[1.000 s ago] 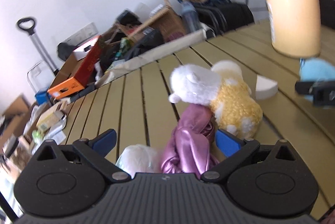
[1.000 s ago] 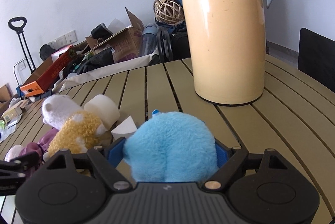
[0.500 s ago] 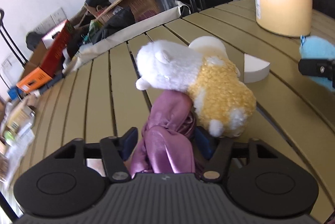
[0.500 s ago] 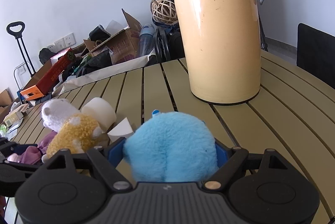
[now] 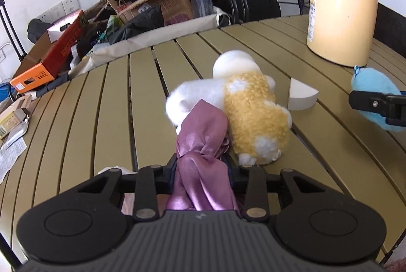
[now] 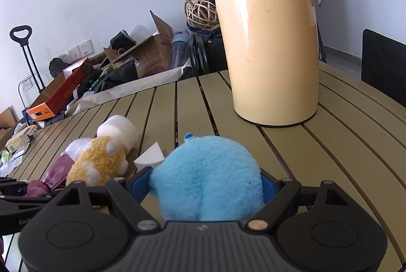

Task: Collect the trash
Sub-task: 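Lift the blue toy and pink cloth off the table with both tools, then carry the blue toy and pink cloth down toward the black bin, then lower the blue toy into the bin and open the right gripper, then move the left tool over the bin while right tool withdraws, then open the left gripper to drop the pink cloth into the bin, then raise both tools from the bin back toward the table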

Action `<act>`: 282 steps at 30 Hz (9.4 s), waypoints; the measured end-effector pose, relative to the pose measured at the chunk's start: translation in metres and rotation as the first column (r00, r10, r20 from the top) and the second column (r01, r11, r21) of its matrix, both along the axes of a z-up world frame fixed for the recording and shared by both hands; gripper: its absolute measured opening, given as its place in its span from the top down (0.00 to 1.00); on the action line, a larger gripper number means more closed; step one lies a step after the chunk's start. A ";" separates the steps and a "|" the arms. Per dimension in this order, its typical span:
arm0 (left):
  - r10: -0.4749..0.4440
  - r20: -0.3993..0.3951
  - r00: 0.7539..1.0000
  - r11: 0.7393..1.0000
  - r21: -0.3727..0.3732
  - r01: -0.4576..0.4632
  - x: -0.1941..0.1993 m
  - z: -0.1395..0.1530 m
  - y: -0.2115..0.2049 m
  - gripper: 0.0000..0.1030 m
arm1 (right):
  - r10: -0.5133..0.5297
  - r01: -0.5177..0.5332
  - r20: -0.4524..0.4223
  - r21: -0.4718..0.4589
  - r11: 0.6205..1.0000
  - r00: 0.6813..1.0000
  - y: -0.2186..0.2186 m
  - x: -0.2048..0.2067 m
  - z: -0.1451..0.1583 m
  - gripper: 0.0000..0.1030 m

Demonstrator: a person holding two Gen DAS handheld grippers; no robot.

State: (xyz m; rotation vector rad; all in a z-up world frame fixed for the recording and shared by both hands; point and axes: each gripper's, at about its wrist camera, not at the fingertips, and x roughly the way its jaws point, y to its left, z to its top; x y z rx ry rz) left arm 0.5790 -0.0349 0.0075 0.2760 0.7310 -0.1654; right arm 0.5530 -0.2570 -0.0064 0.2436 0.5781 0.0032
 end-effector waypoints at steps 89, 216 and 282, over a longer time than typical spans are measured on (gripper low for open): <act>-0.225 0.039 0.973 0.956 -0.182 0.229 -0.250 0.039 0.040 0.66 | 0.088 -0.091 -0.021 -0.207 0.974 0.996 0.075 -0.272 0.014 0.19; 0.394 -0.395 0.830 0.880 -0.097 -0.464 -0.273 -0.097 0.091 0.66 | 0.334 -0.421 -0.461 -0.098 0.902 0.822 0.130 -0.159 -0.133 0.00; 0.311 -0.438 0.844 0.920 -0.085 -0.383 -0.154 -0.151 0.004 0.00 | 0.043 -0.054 -0.335 -0.023 0.998 0.941 0.003 -0.177 -0.096 0.00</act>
